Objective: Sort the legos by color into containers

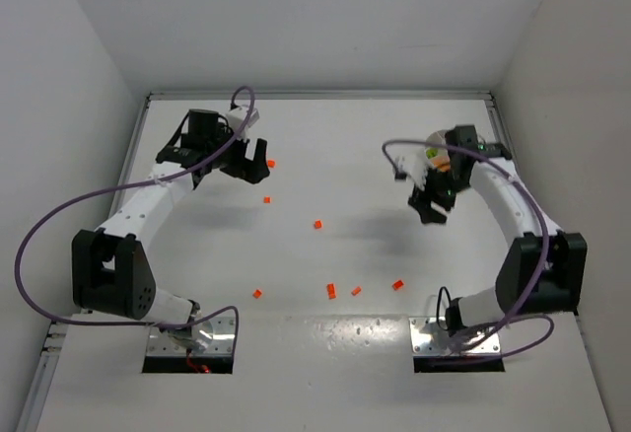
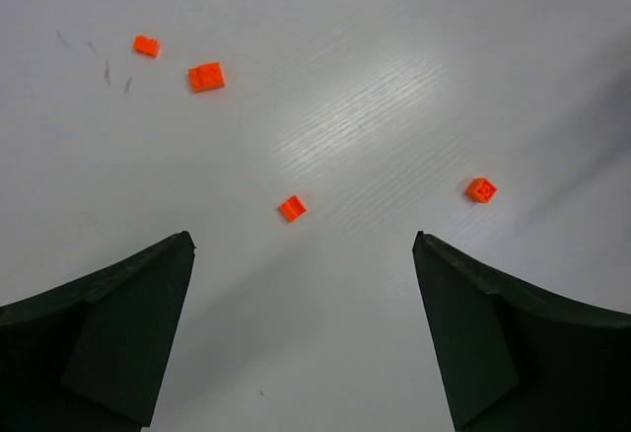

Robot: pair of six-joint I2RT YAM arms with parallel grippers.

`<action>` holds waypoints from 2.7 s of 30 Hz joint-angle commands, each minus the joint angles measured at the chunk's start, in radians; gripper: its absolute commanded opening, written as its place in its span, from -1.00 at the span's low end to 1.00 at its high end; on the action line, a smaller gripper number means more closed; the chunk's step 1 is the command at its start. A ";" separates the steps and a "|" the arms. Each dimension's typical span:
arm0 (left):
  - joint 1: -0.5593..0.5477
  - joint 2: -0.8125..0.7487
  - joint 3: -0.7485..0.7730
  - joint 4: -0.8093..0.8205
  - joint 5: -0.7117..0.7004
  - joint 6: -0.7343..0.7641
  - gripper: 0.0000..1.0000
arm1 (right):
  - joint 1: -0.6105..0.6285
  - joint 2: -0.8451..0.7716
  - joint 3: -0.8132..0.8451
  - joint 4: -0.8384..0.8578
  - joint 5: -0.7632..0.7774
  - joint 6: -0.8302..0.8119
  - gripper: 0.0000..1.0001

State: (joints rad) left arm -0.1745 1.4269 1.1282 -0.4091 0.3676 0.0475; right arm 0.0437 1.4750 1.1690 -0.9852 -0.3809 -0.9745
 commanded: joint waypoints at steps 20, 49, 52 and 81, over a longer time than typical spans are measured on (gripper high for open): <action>0.027 0.053 0.061 -0.034 0.082 0.049 1.00 | 0.143 -0.078 -0.211 -0.104 -0.154 -0.414 0.43; 0.125 0.084 0.030 -0.013 0.082 0.000 1.00 | 0.725 -0.091 -0.514 0.129 0.174 -0.058 0.13; 0.125 0.084 0.030 -0.013 0.082 0.000 1.00 | 0.757 -0.091 -0.545 0.170 0.208 -0.023 0.09; 0.153 0.127 0.056 -0.013 0.100 -0.011 1.00 | 0.671 -0.144 -0.223 0.118 0.171 0.259 -1.00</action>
State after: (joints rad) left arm -0.0326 1.5372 1.1416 -0.4461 0.4458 0.0441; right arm 0.7555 1.3235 0.8059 -0.8375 -0.1310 -0.8085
